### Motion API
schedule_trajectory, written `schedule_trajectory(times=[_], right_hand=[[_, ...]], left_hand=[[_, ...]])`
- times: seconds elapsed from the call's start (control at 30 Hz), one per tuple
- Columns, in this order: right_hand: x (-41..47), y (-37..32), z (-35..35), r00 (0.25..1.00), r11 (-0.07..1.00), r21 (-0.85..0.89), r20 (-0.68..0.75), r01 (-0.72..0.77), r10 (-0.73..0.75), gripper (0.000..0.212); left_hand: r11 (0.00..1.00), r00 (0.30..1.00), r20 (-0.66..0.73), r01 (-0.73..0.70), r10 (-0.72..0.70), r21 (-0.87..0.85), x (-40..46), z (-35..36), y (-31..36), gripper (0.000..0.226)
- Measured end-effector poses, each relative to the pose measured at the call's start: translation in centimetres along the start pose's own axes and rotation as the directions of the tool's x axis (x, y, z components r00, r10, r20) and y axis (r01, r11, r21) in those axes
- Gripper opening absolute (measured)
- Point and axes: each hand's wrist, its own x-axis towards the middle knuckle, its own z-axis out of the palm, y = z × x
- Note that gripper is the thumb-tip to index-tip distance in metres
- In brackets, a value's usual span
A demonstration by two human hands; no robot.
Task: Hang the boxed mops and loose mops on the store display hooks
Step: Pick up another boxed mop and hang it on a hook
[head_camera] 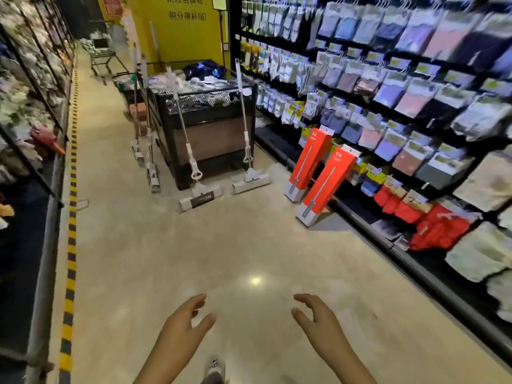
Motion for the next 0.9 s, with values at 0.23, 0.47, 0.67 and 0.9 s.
schedule_trajectory(times=[0.23, 0.47, 0.67, 0.9], right_hand=[[12.6, -5.3, 0.1, 0.995, 0.996, 0.074, -0.080, -0.045, 0.051, 0.030], [21.5, -5.5, -2.0, 0.965, 0.981, 0.132, -0.200, -0.142, 0.167, 0.029], [28.2, -2.1, -6.4, 0.894, 0.940, 0.207, -0.307, -0.272, 0.327, 0.024], [41.6, -1.7, -13.3, 0.875, 0.935, 0.249, -0.355, -0.252, 0.330, 0.024]], left_hand=[[0.999, 0.999, 0.049, -0.024, 0.022, 0.025, 15.6, -5.1, 3.4, 0.043], [0.991, 0.973, 0.200, -0.125, 0.115, 0.039, 29.6, -4.1, 11.7, 0.042], [0.966, 0.902, 0.359, -0.258, 0.238, 0.008, 38.6, 1.3, 20.4, 0.043], [0.951, 0.898, 0.342, -0.307, 0.277, 0.035, 49.9, 3.9, 29.1, 0.042]])
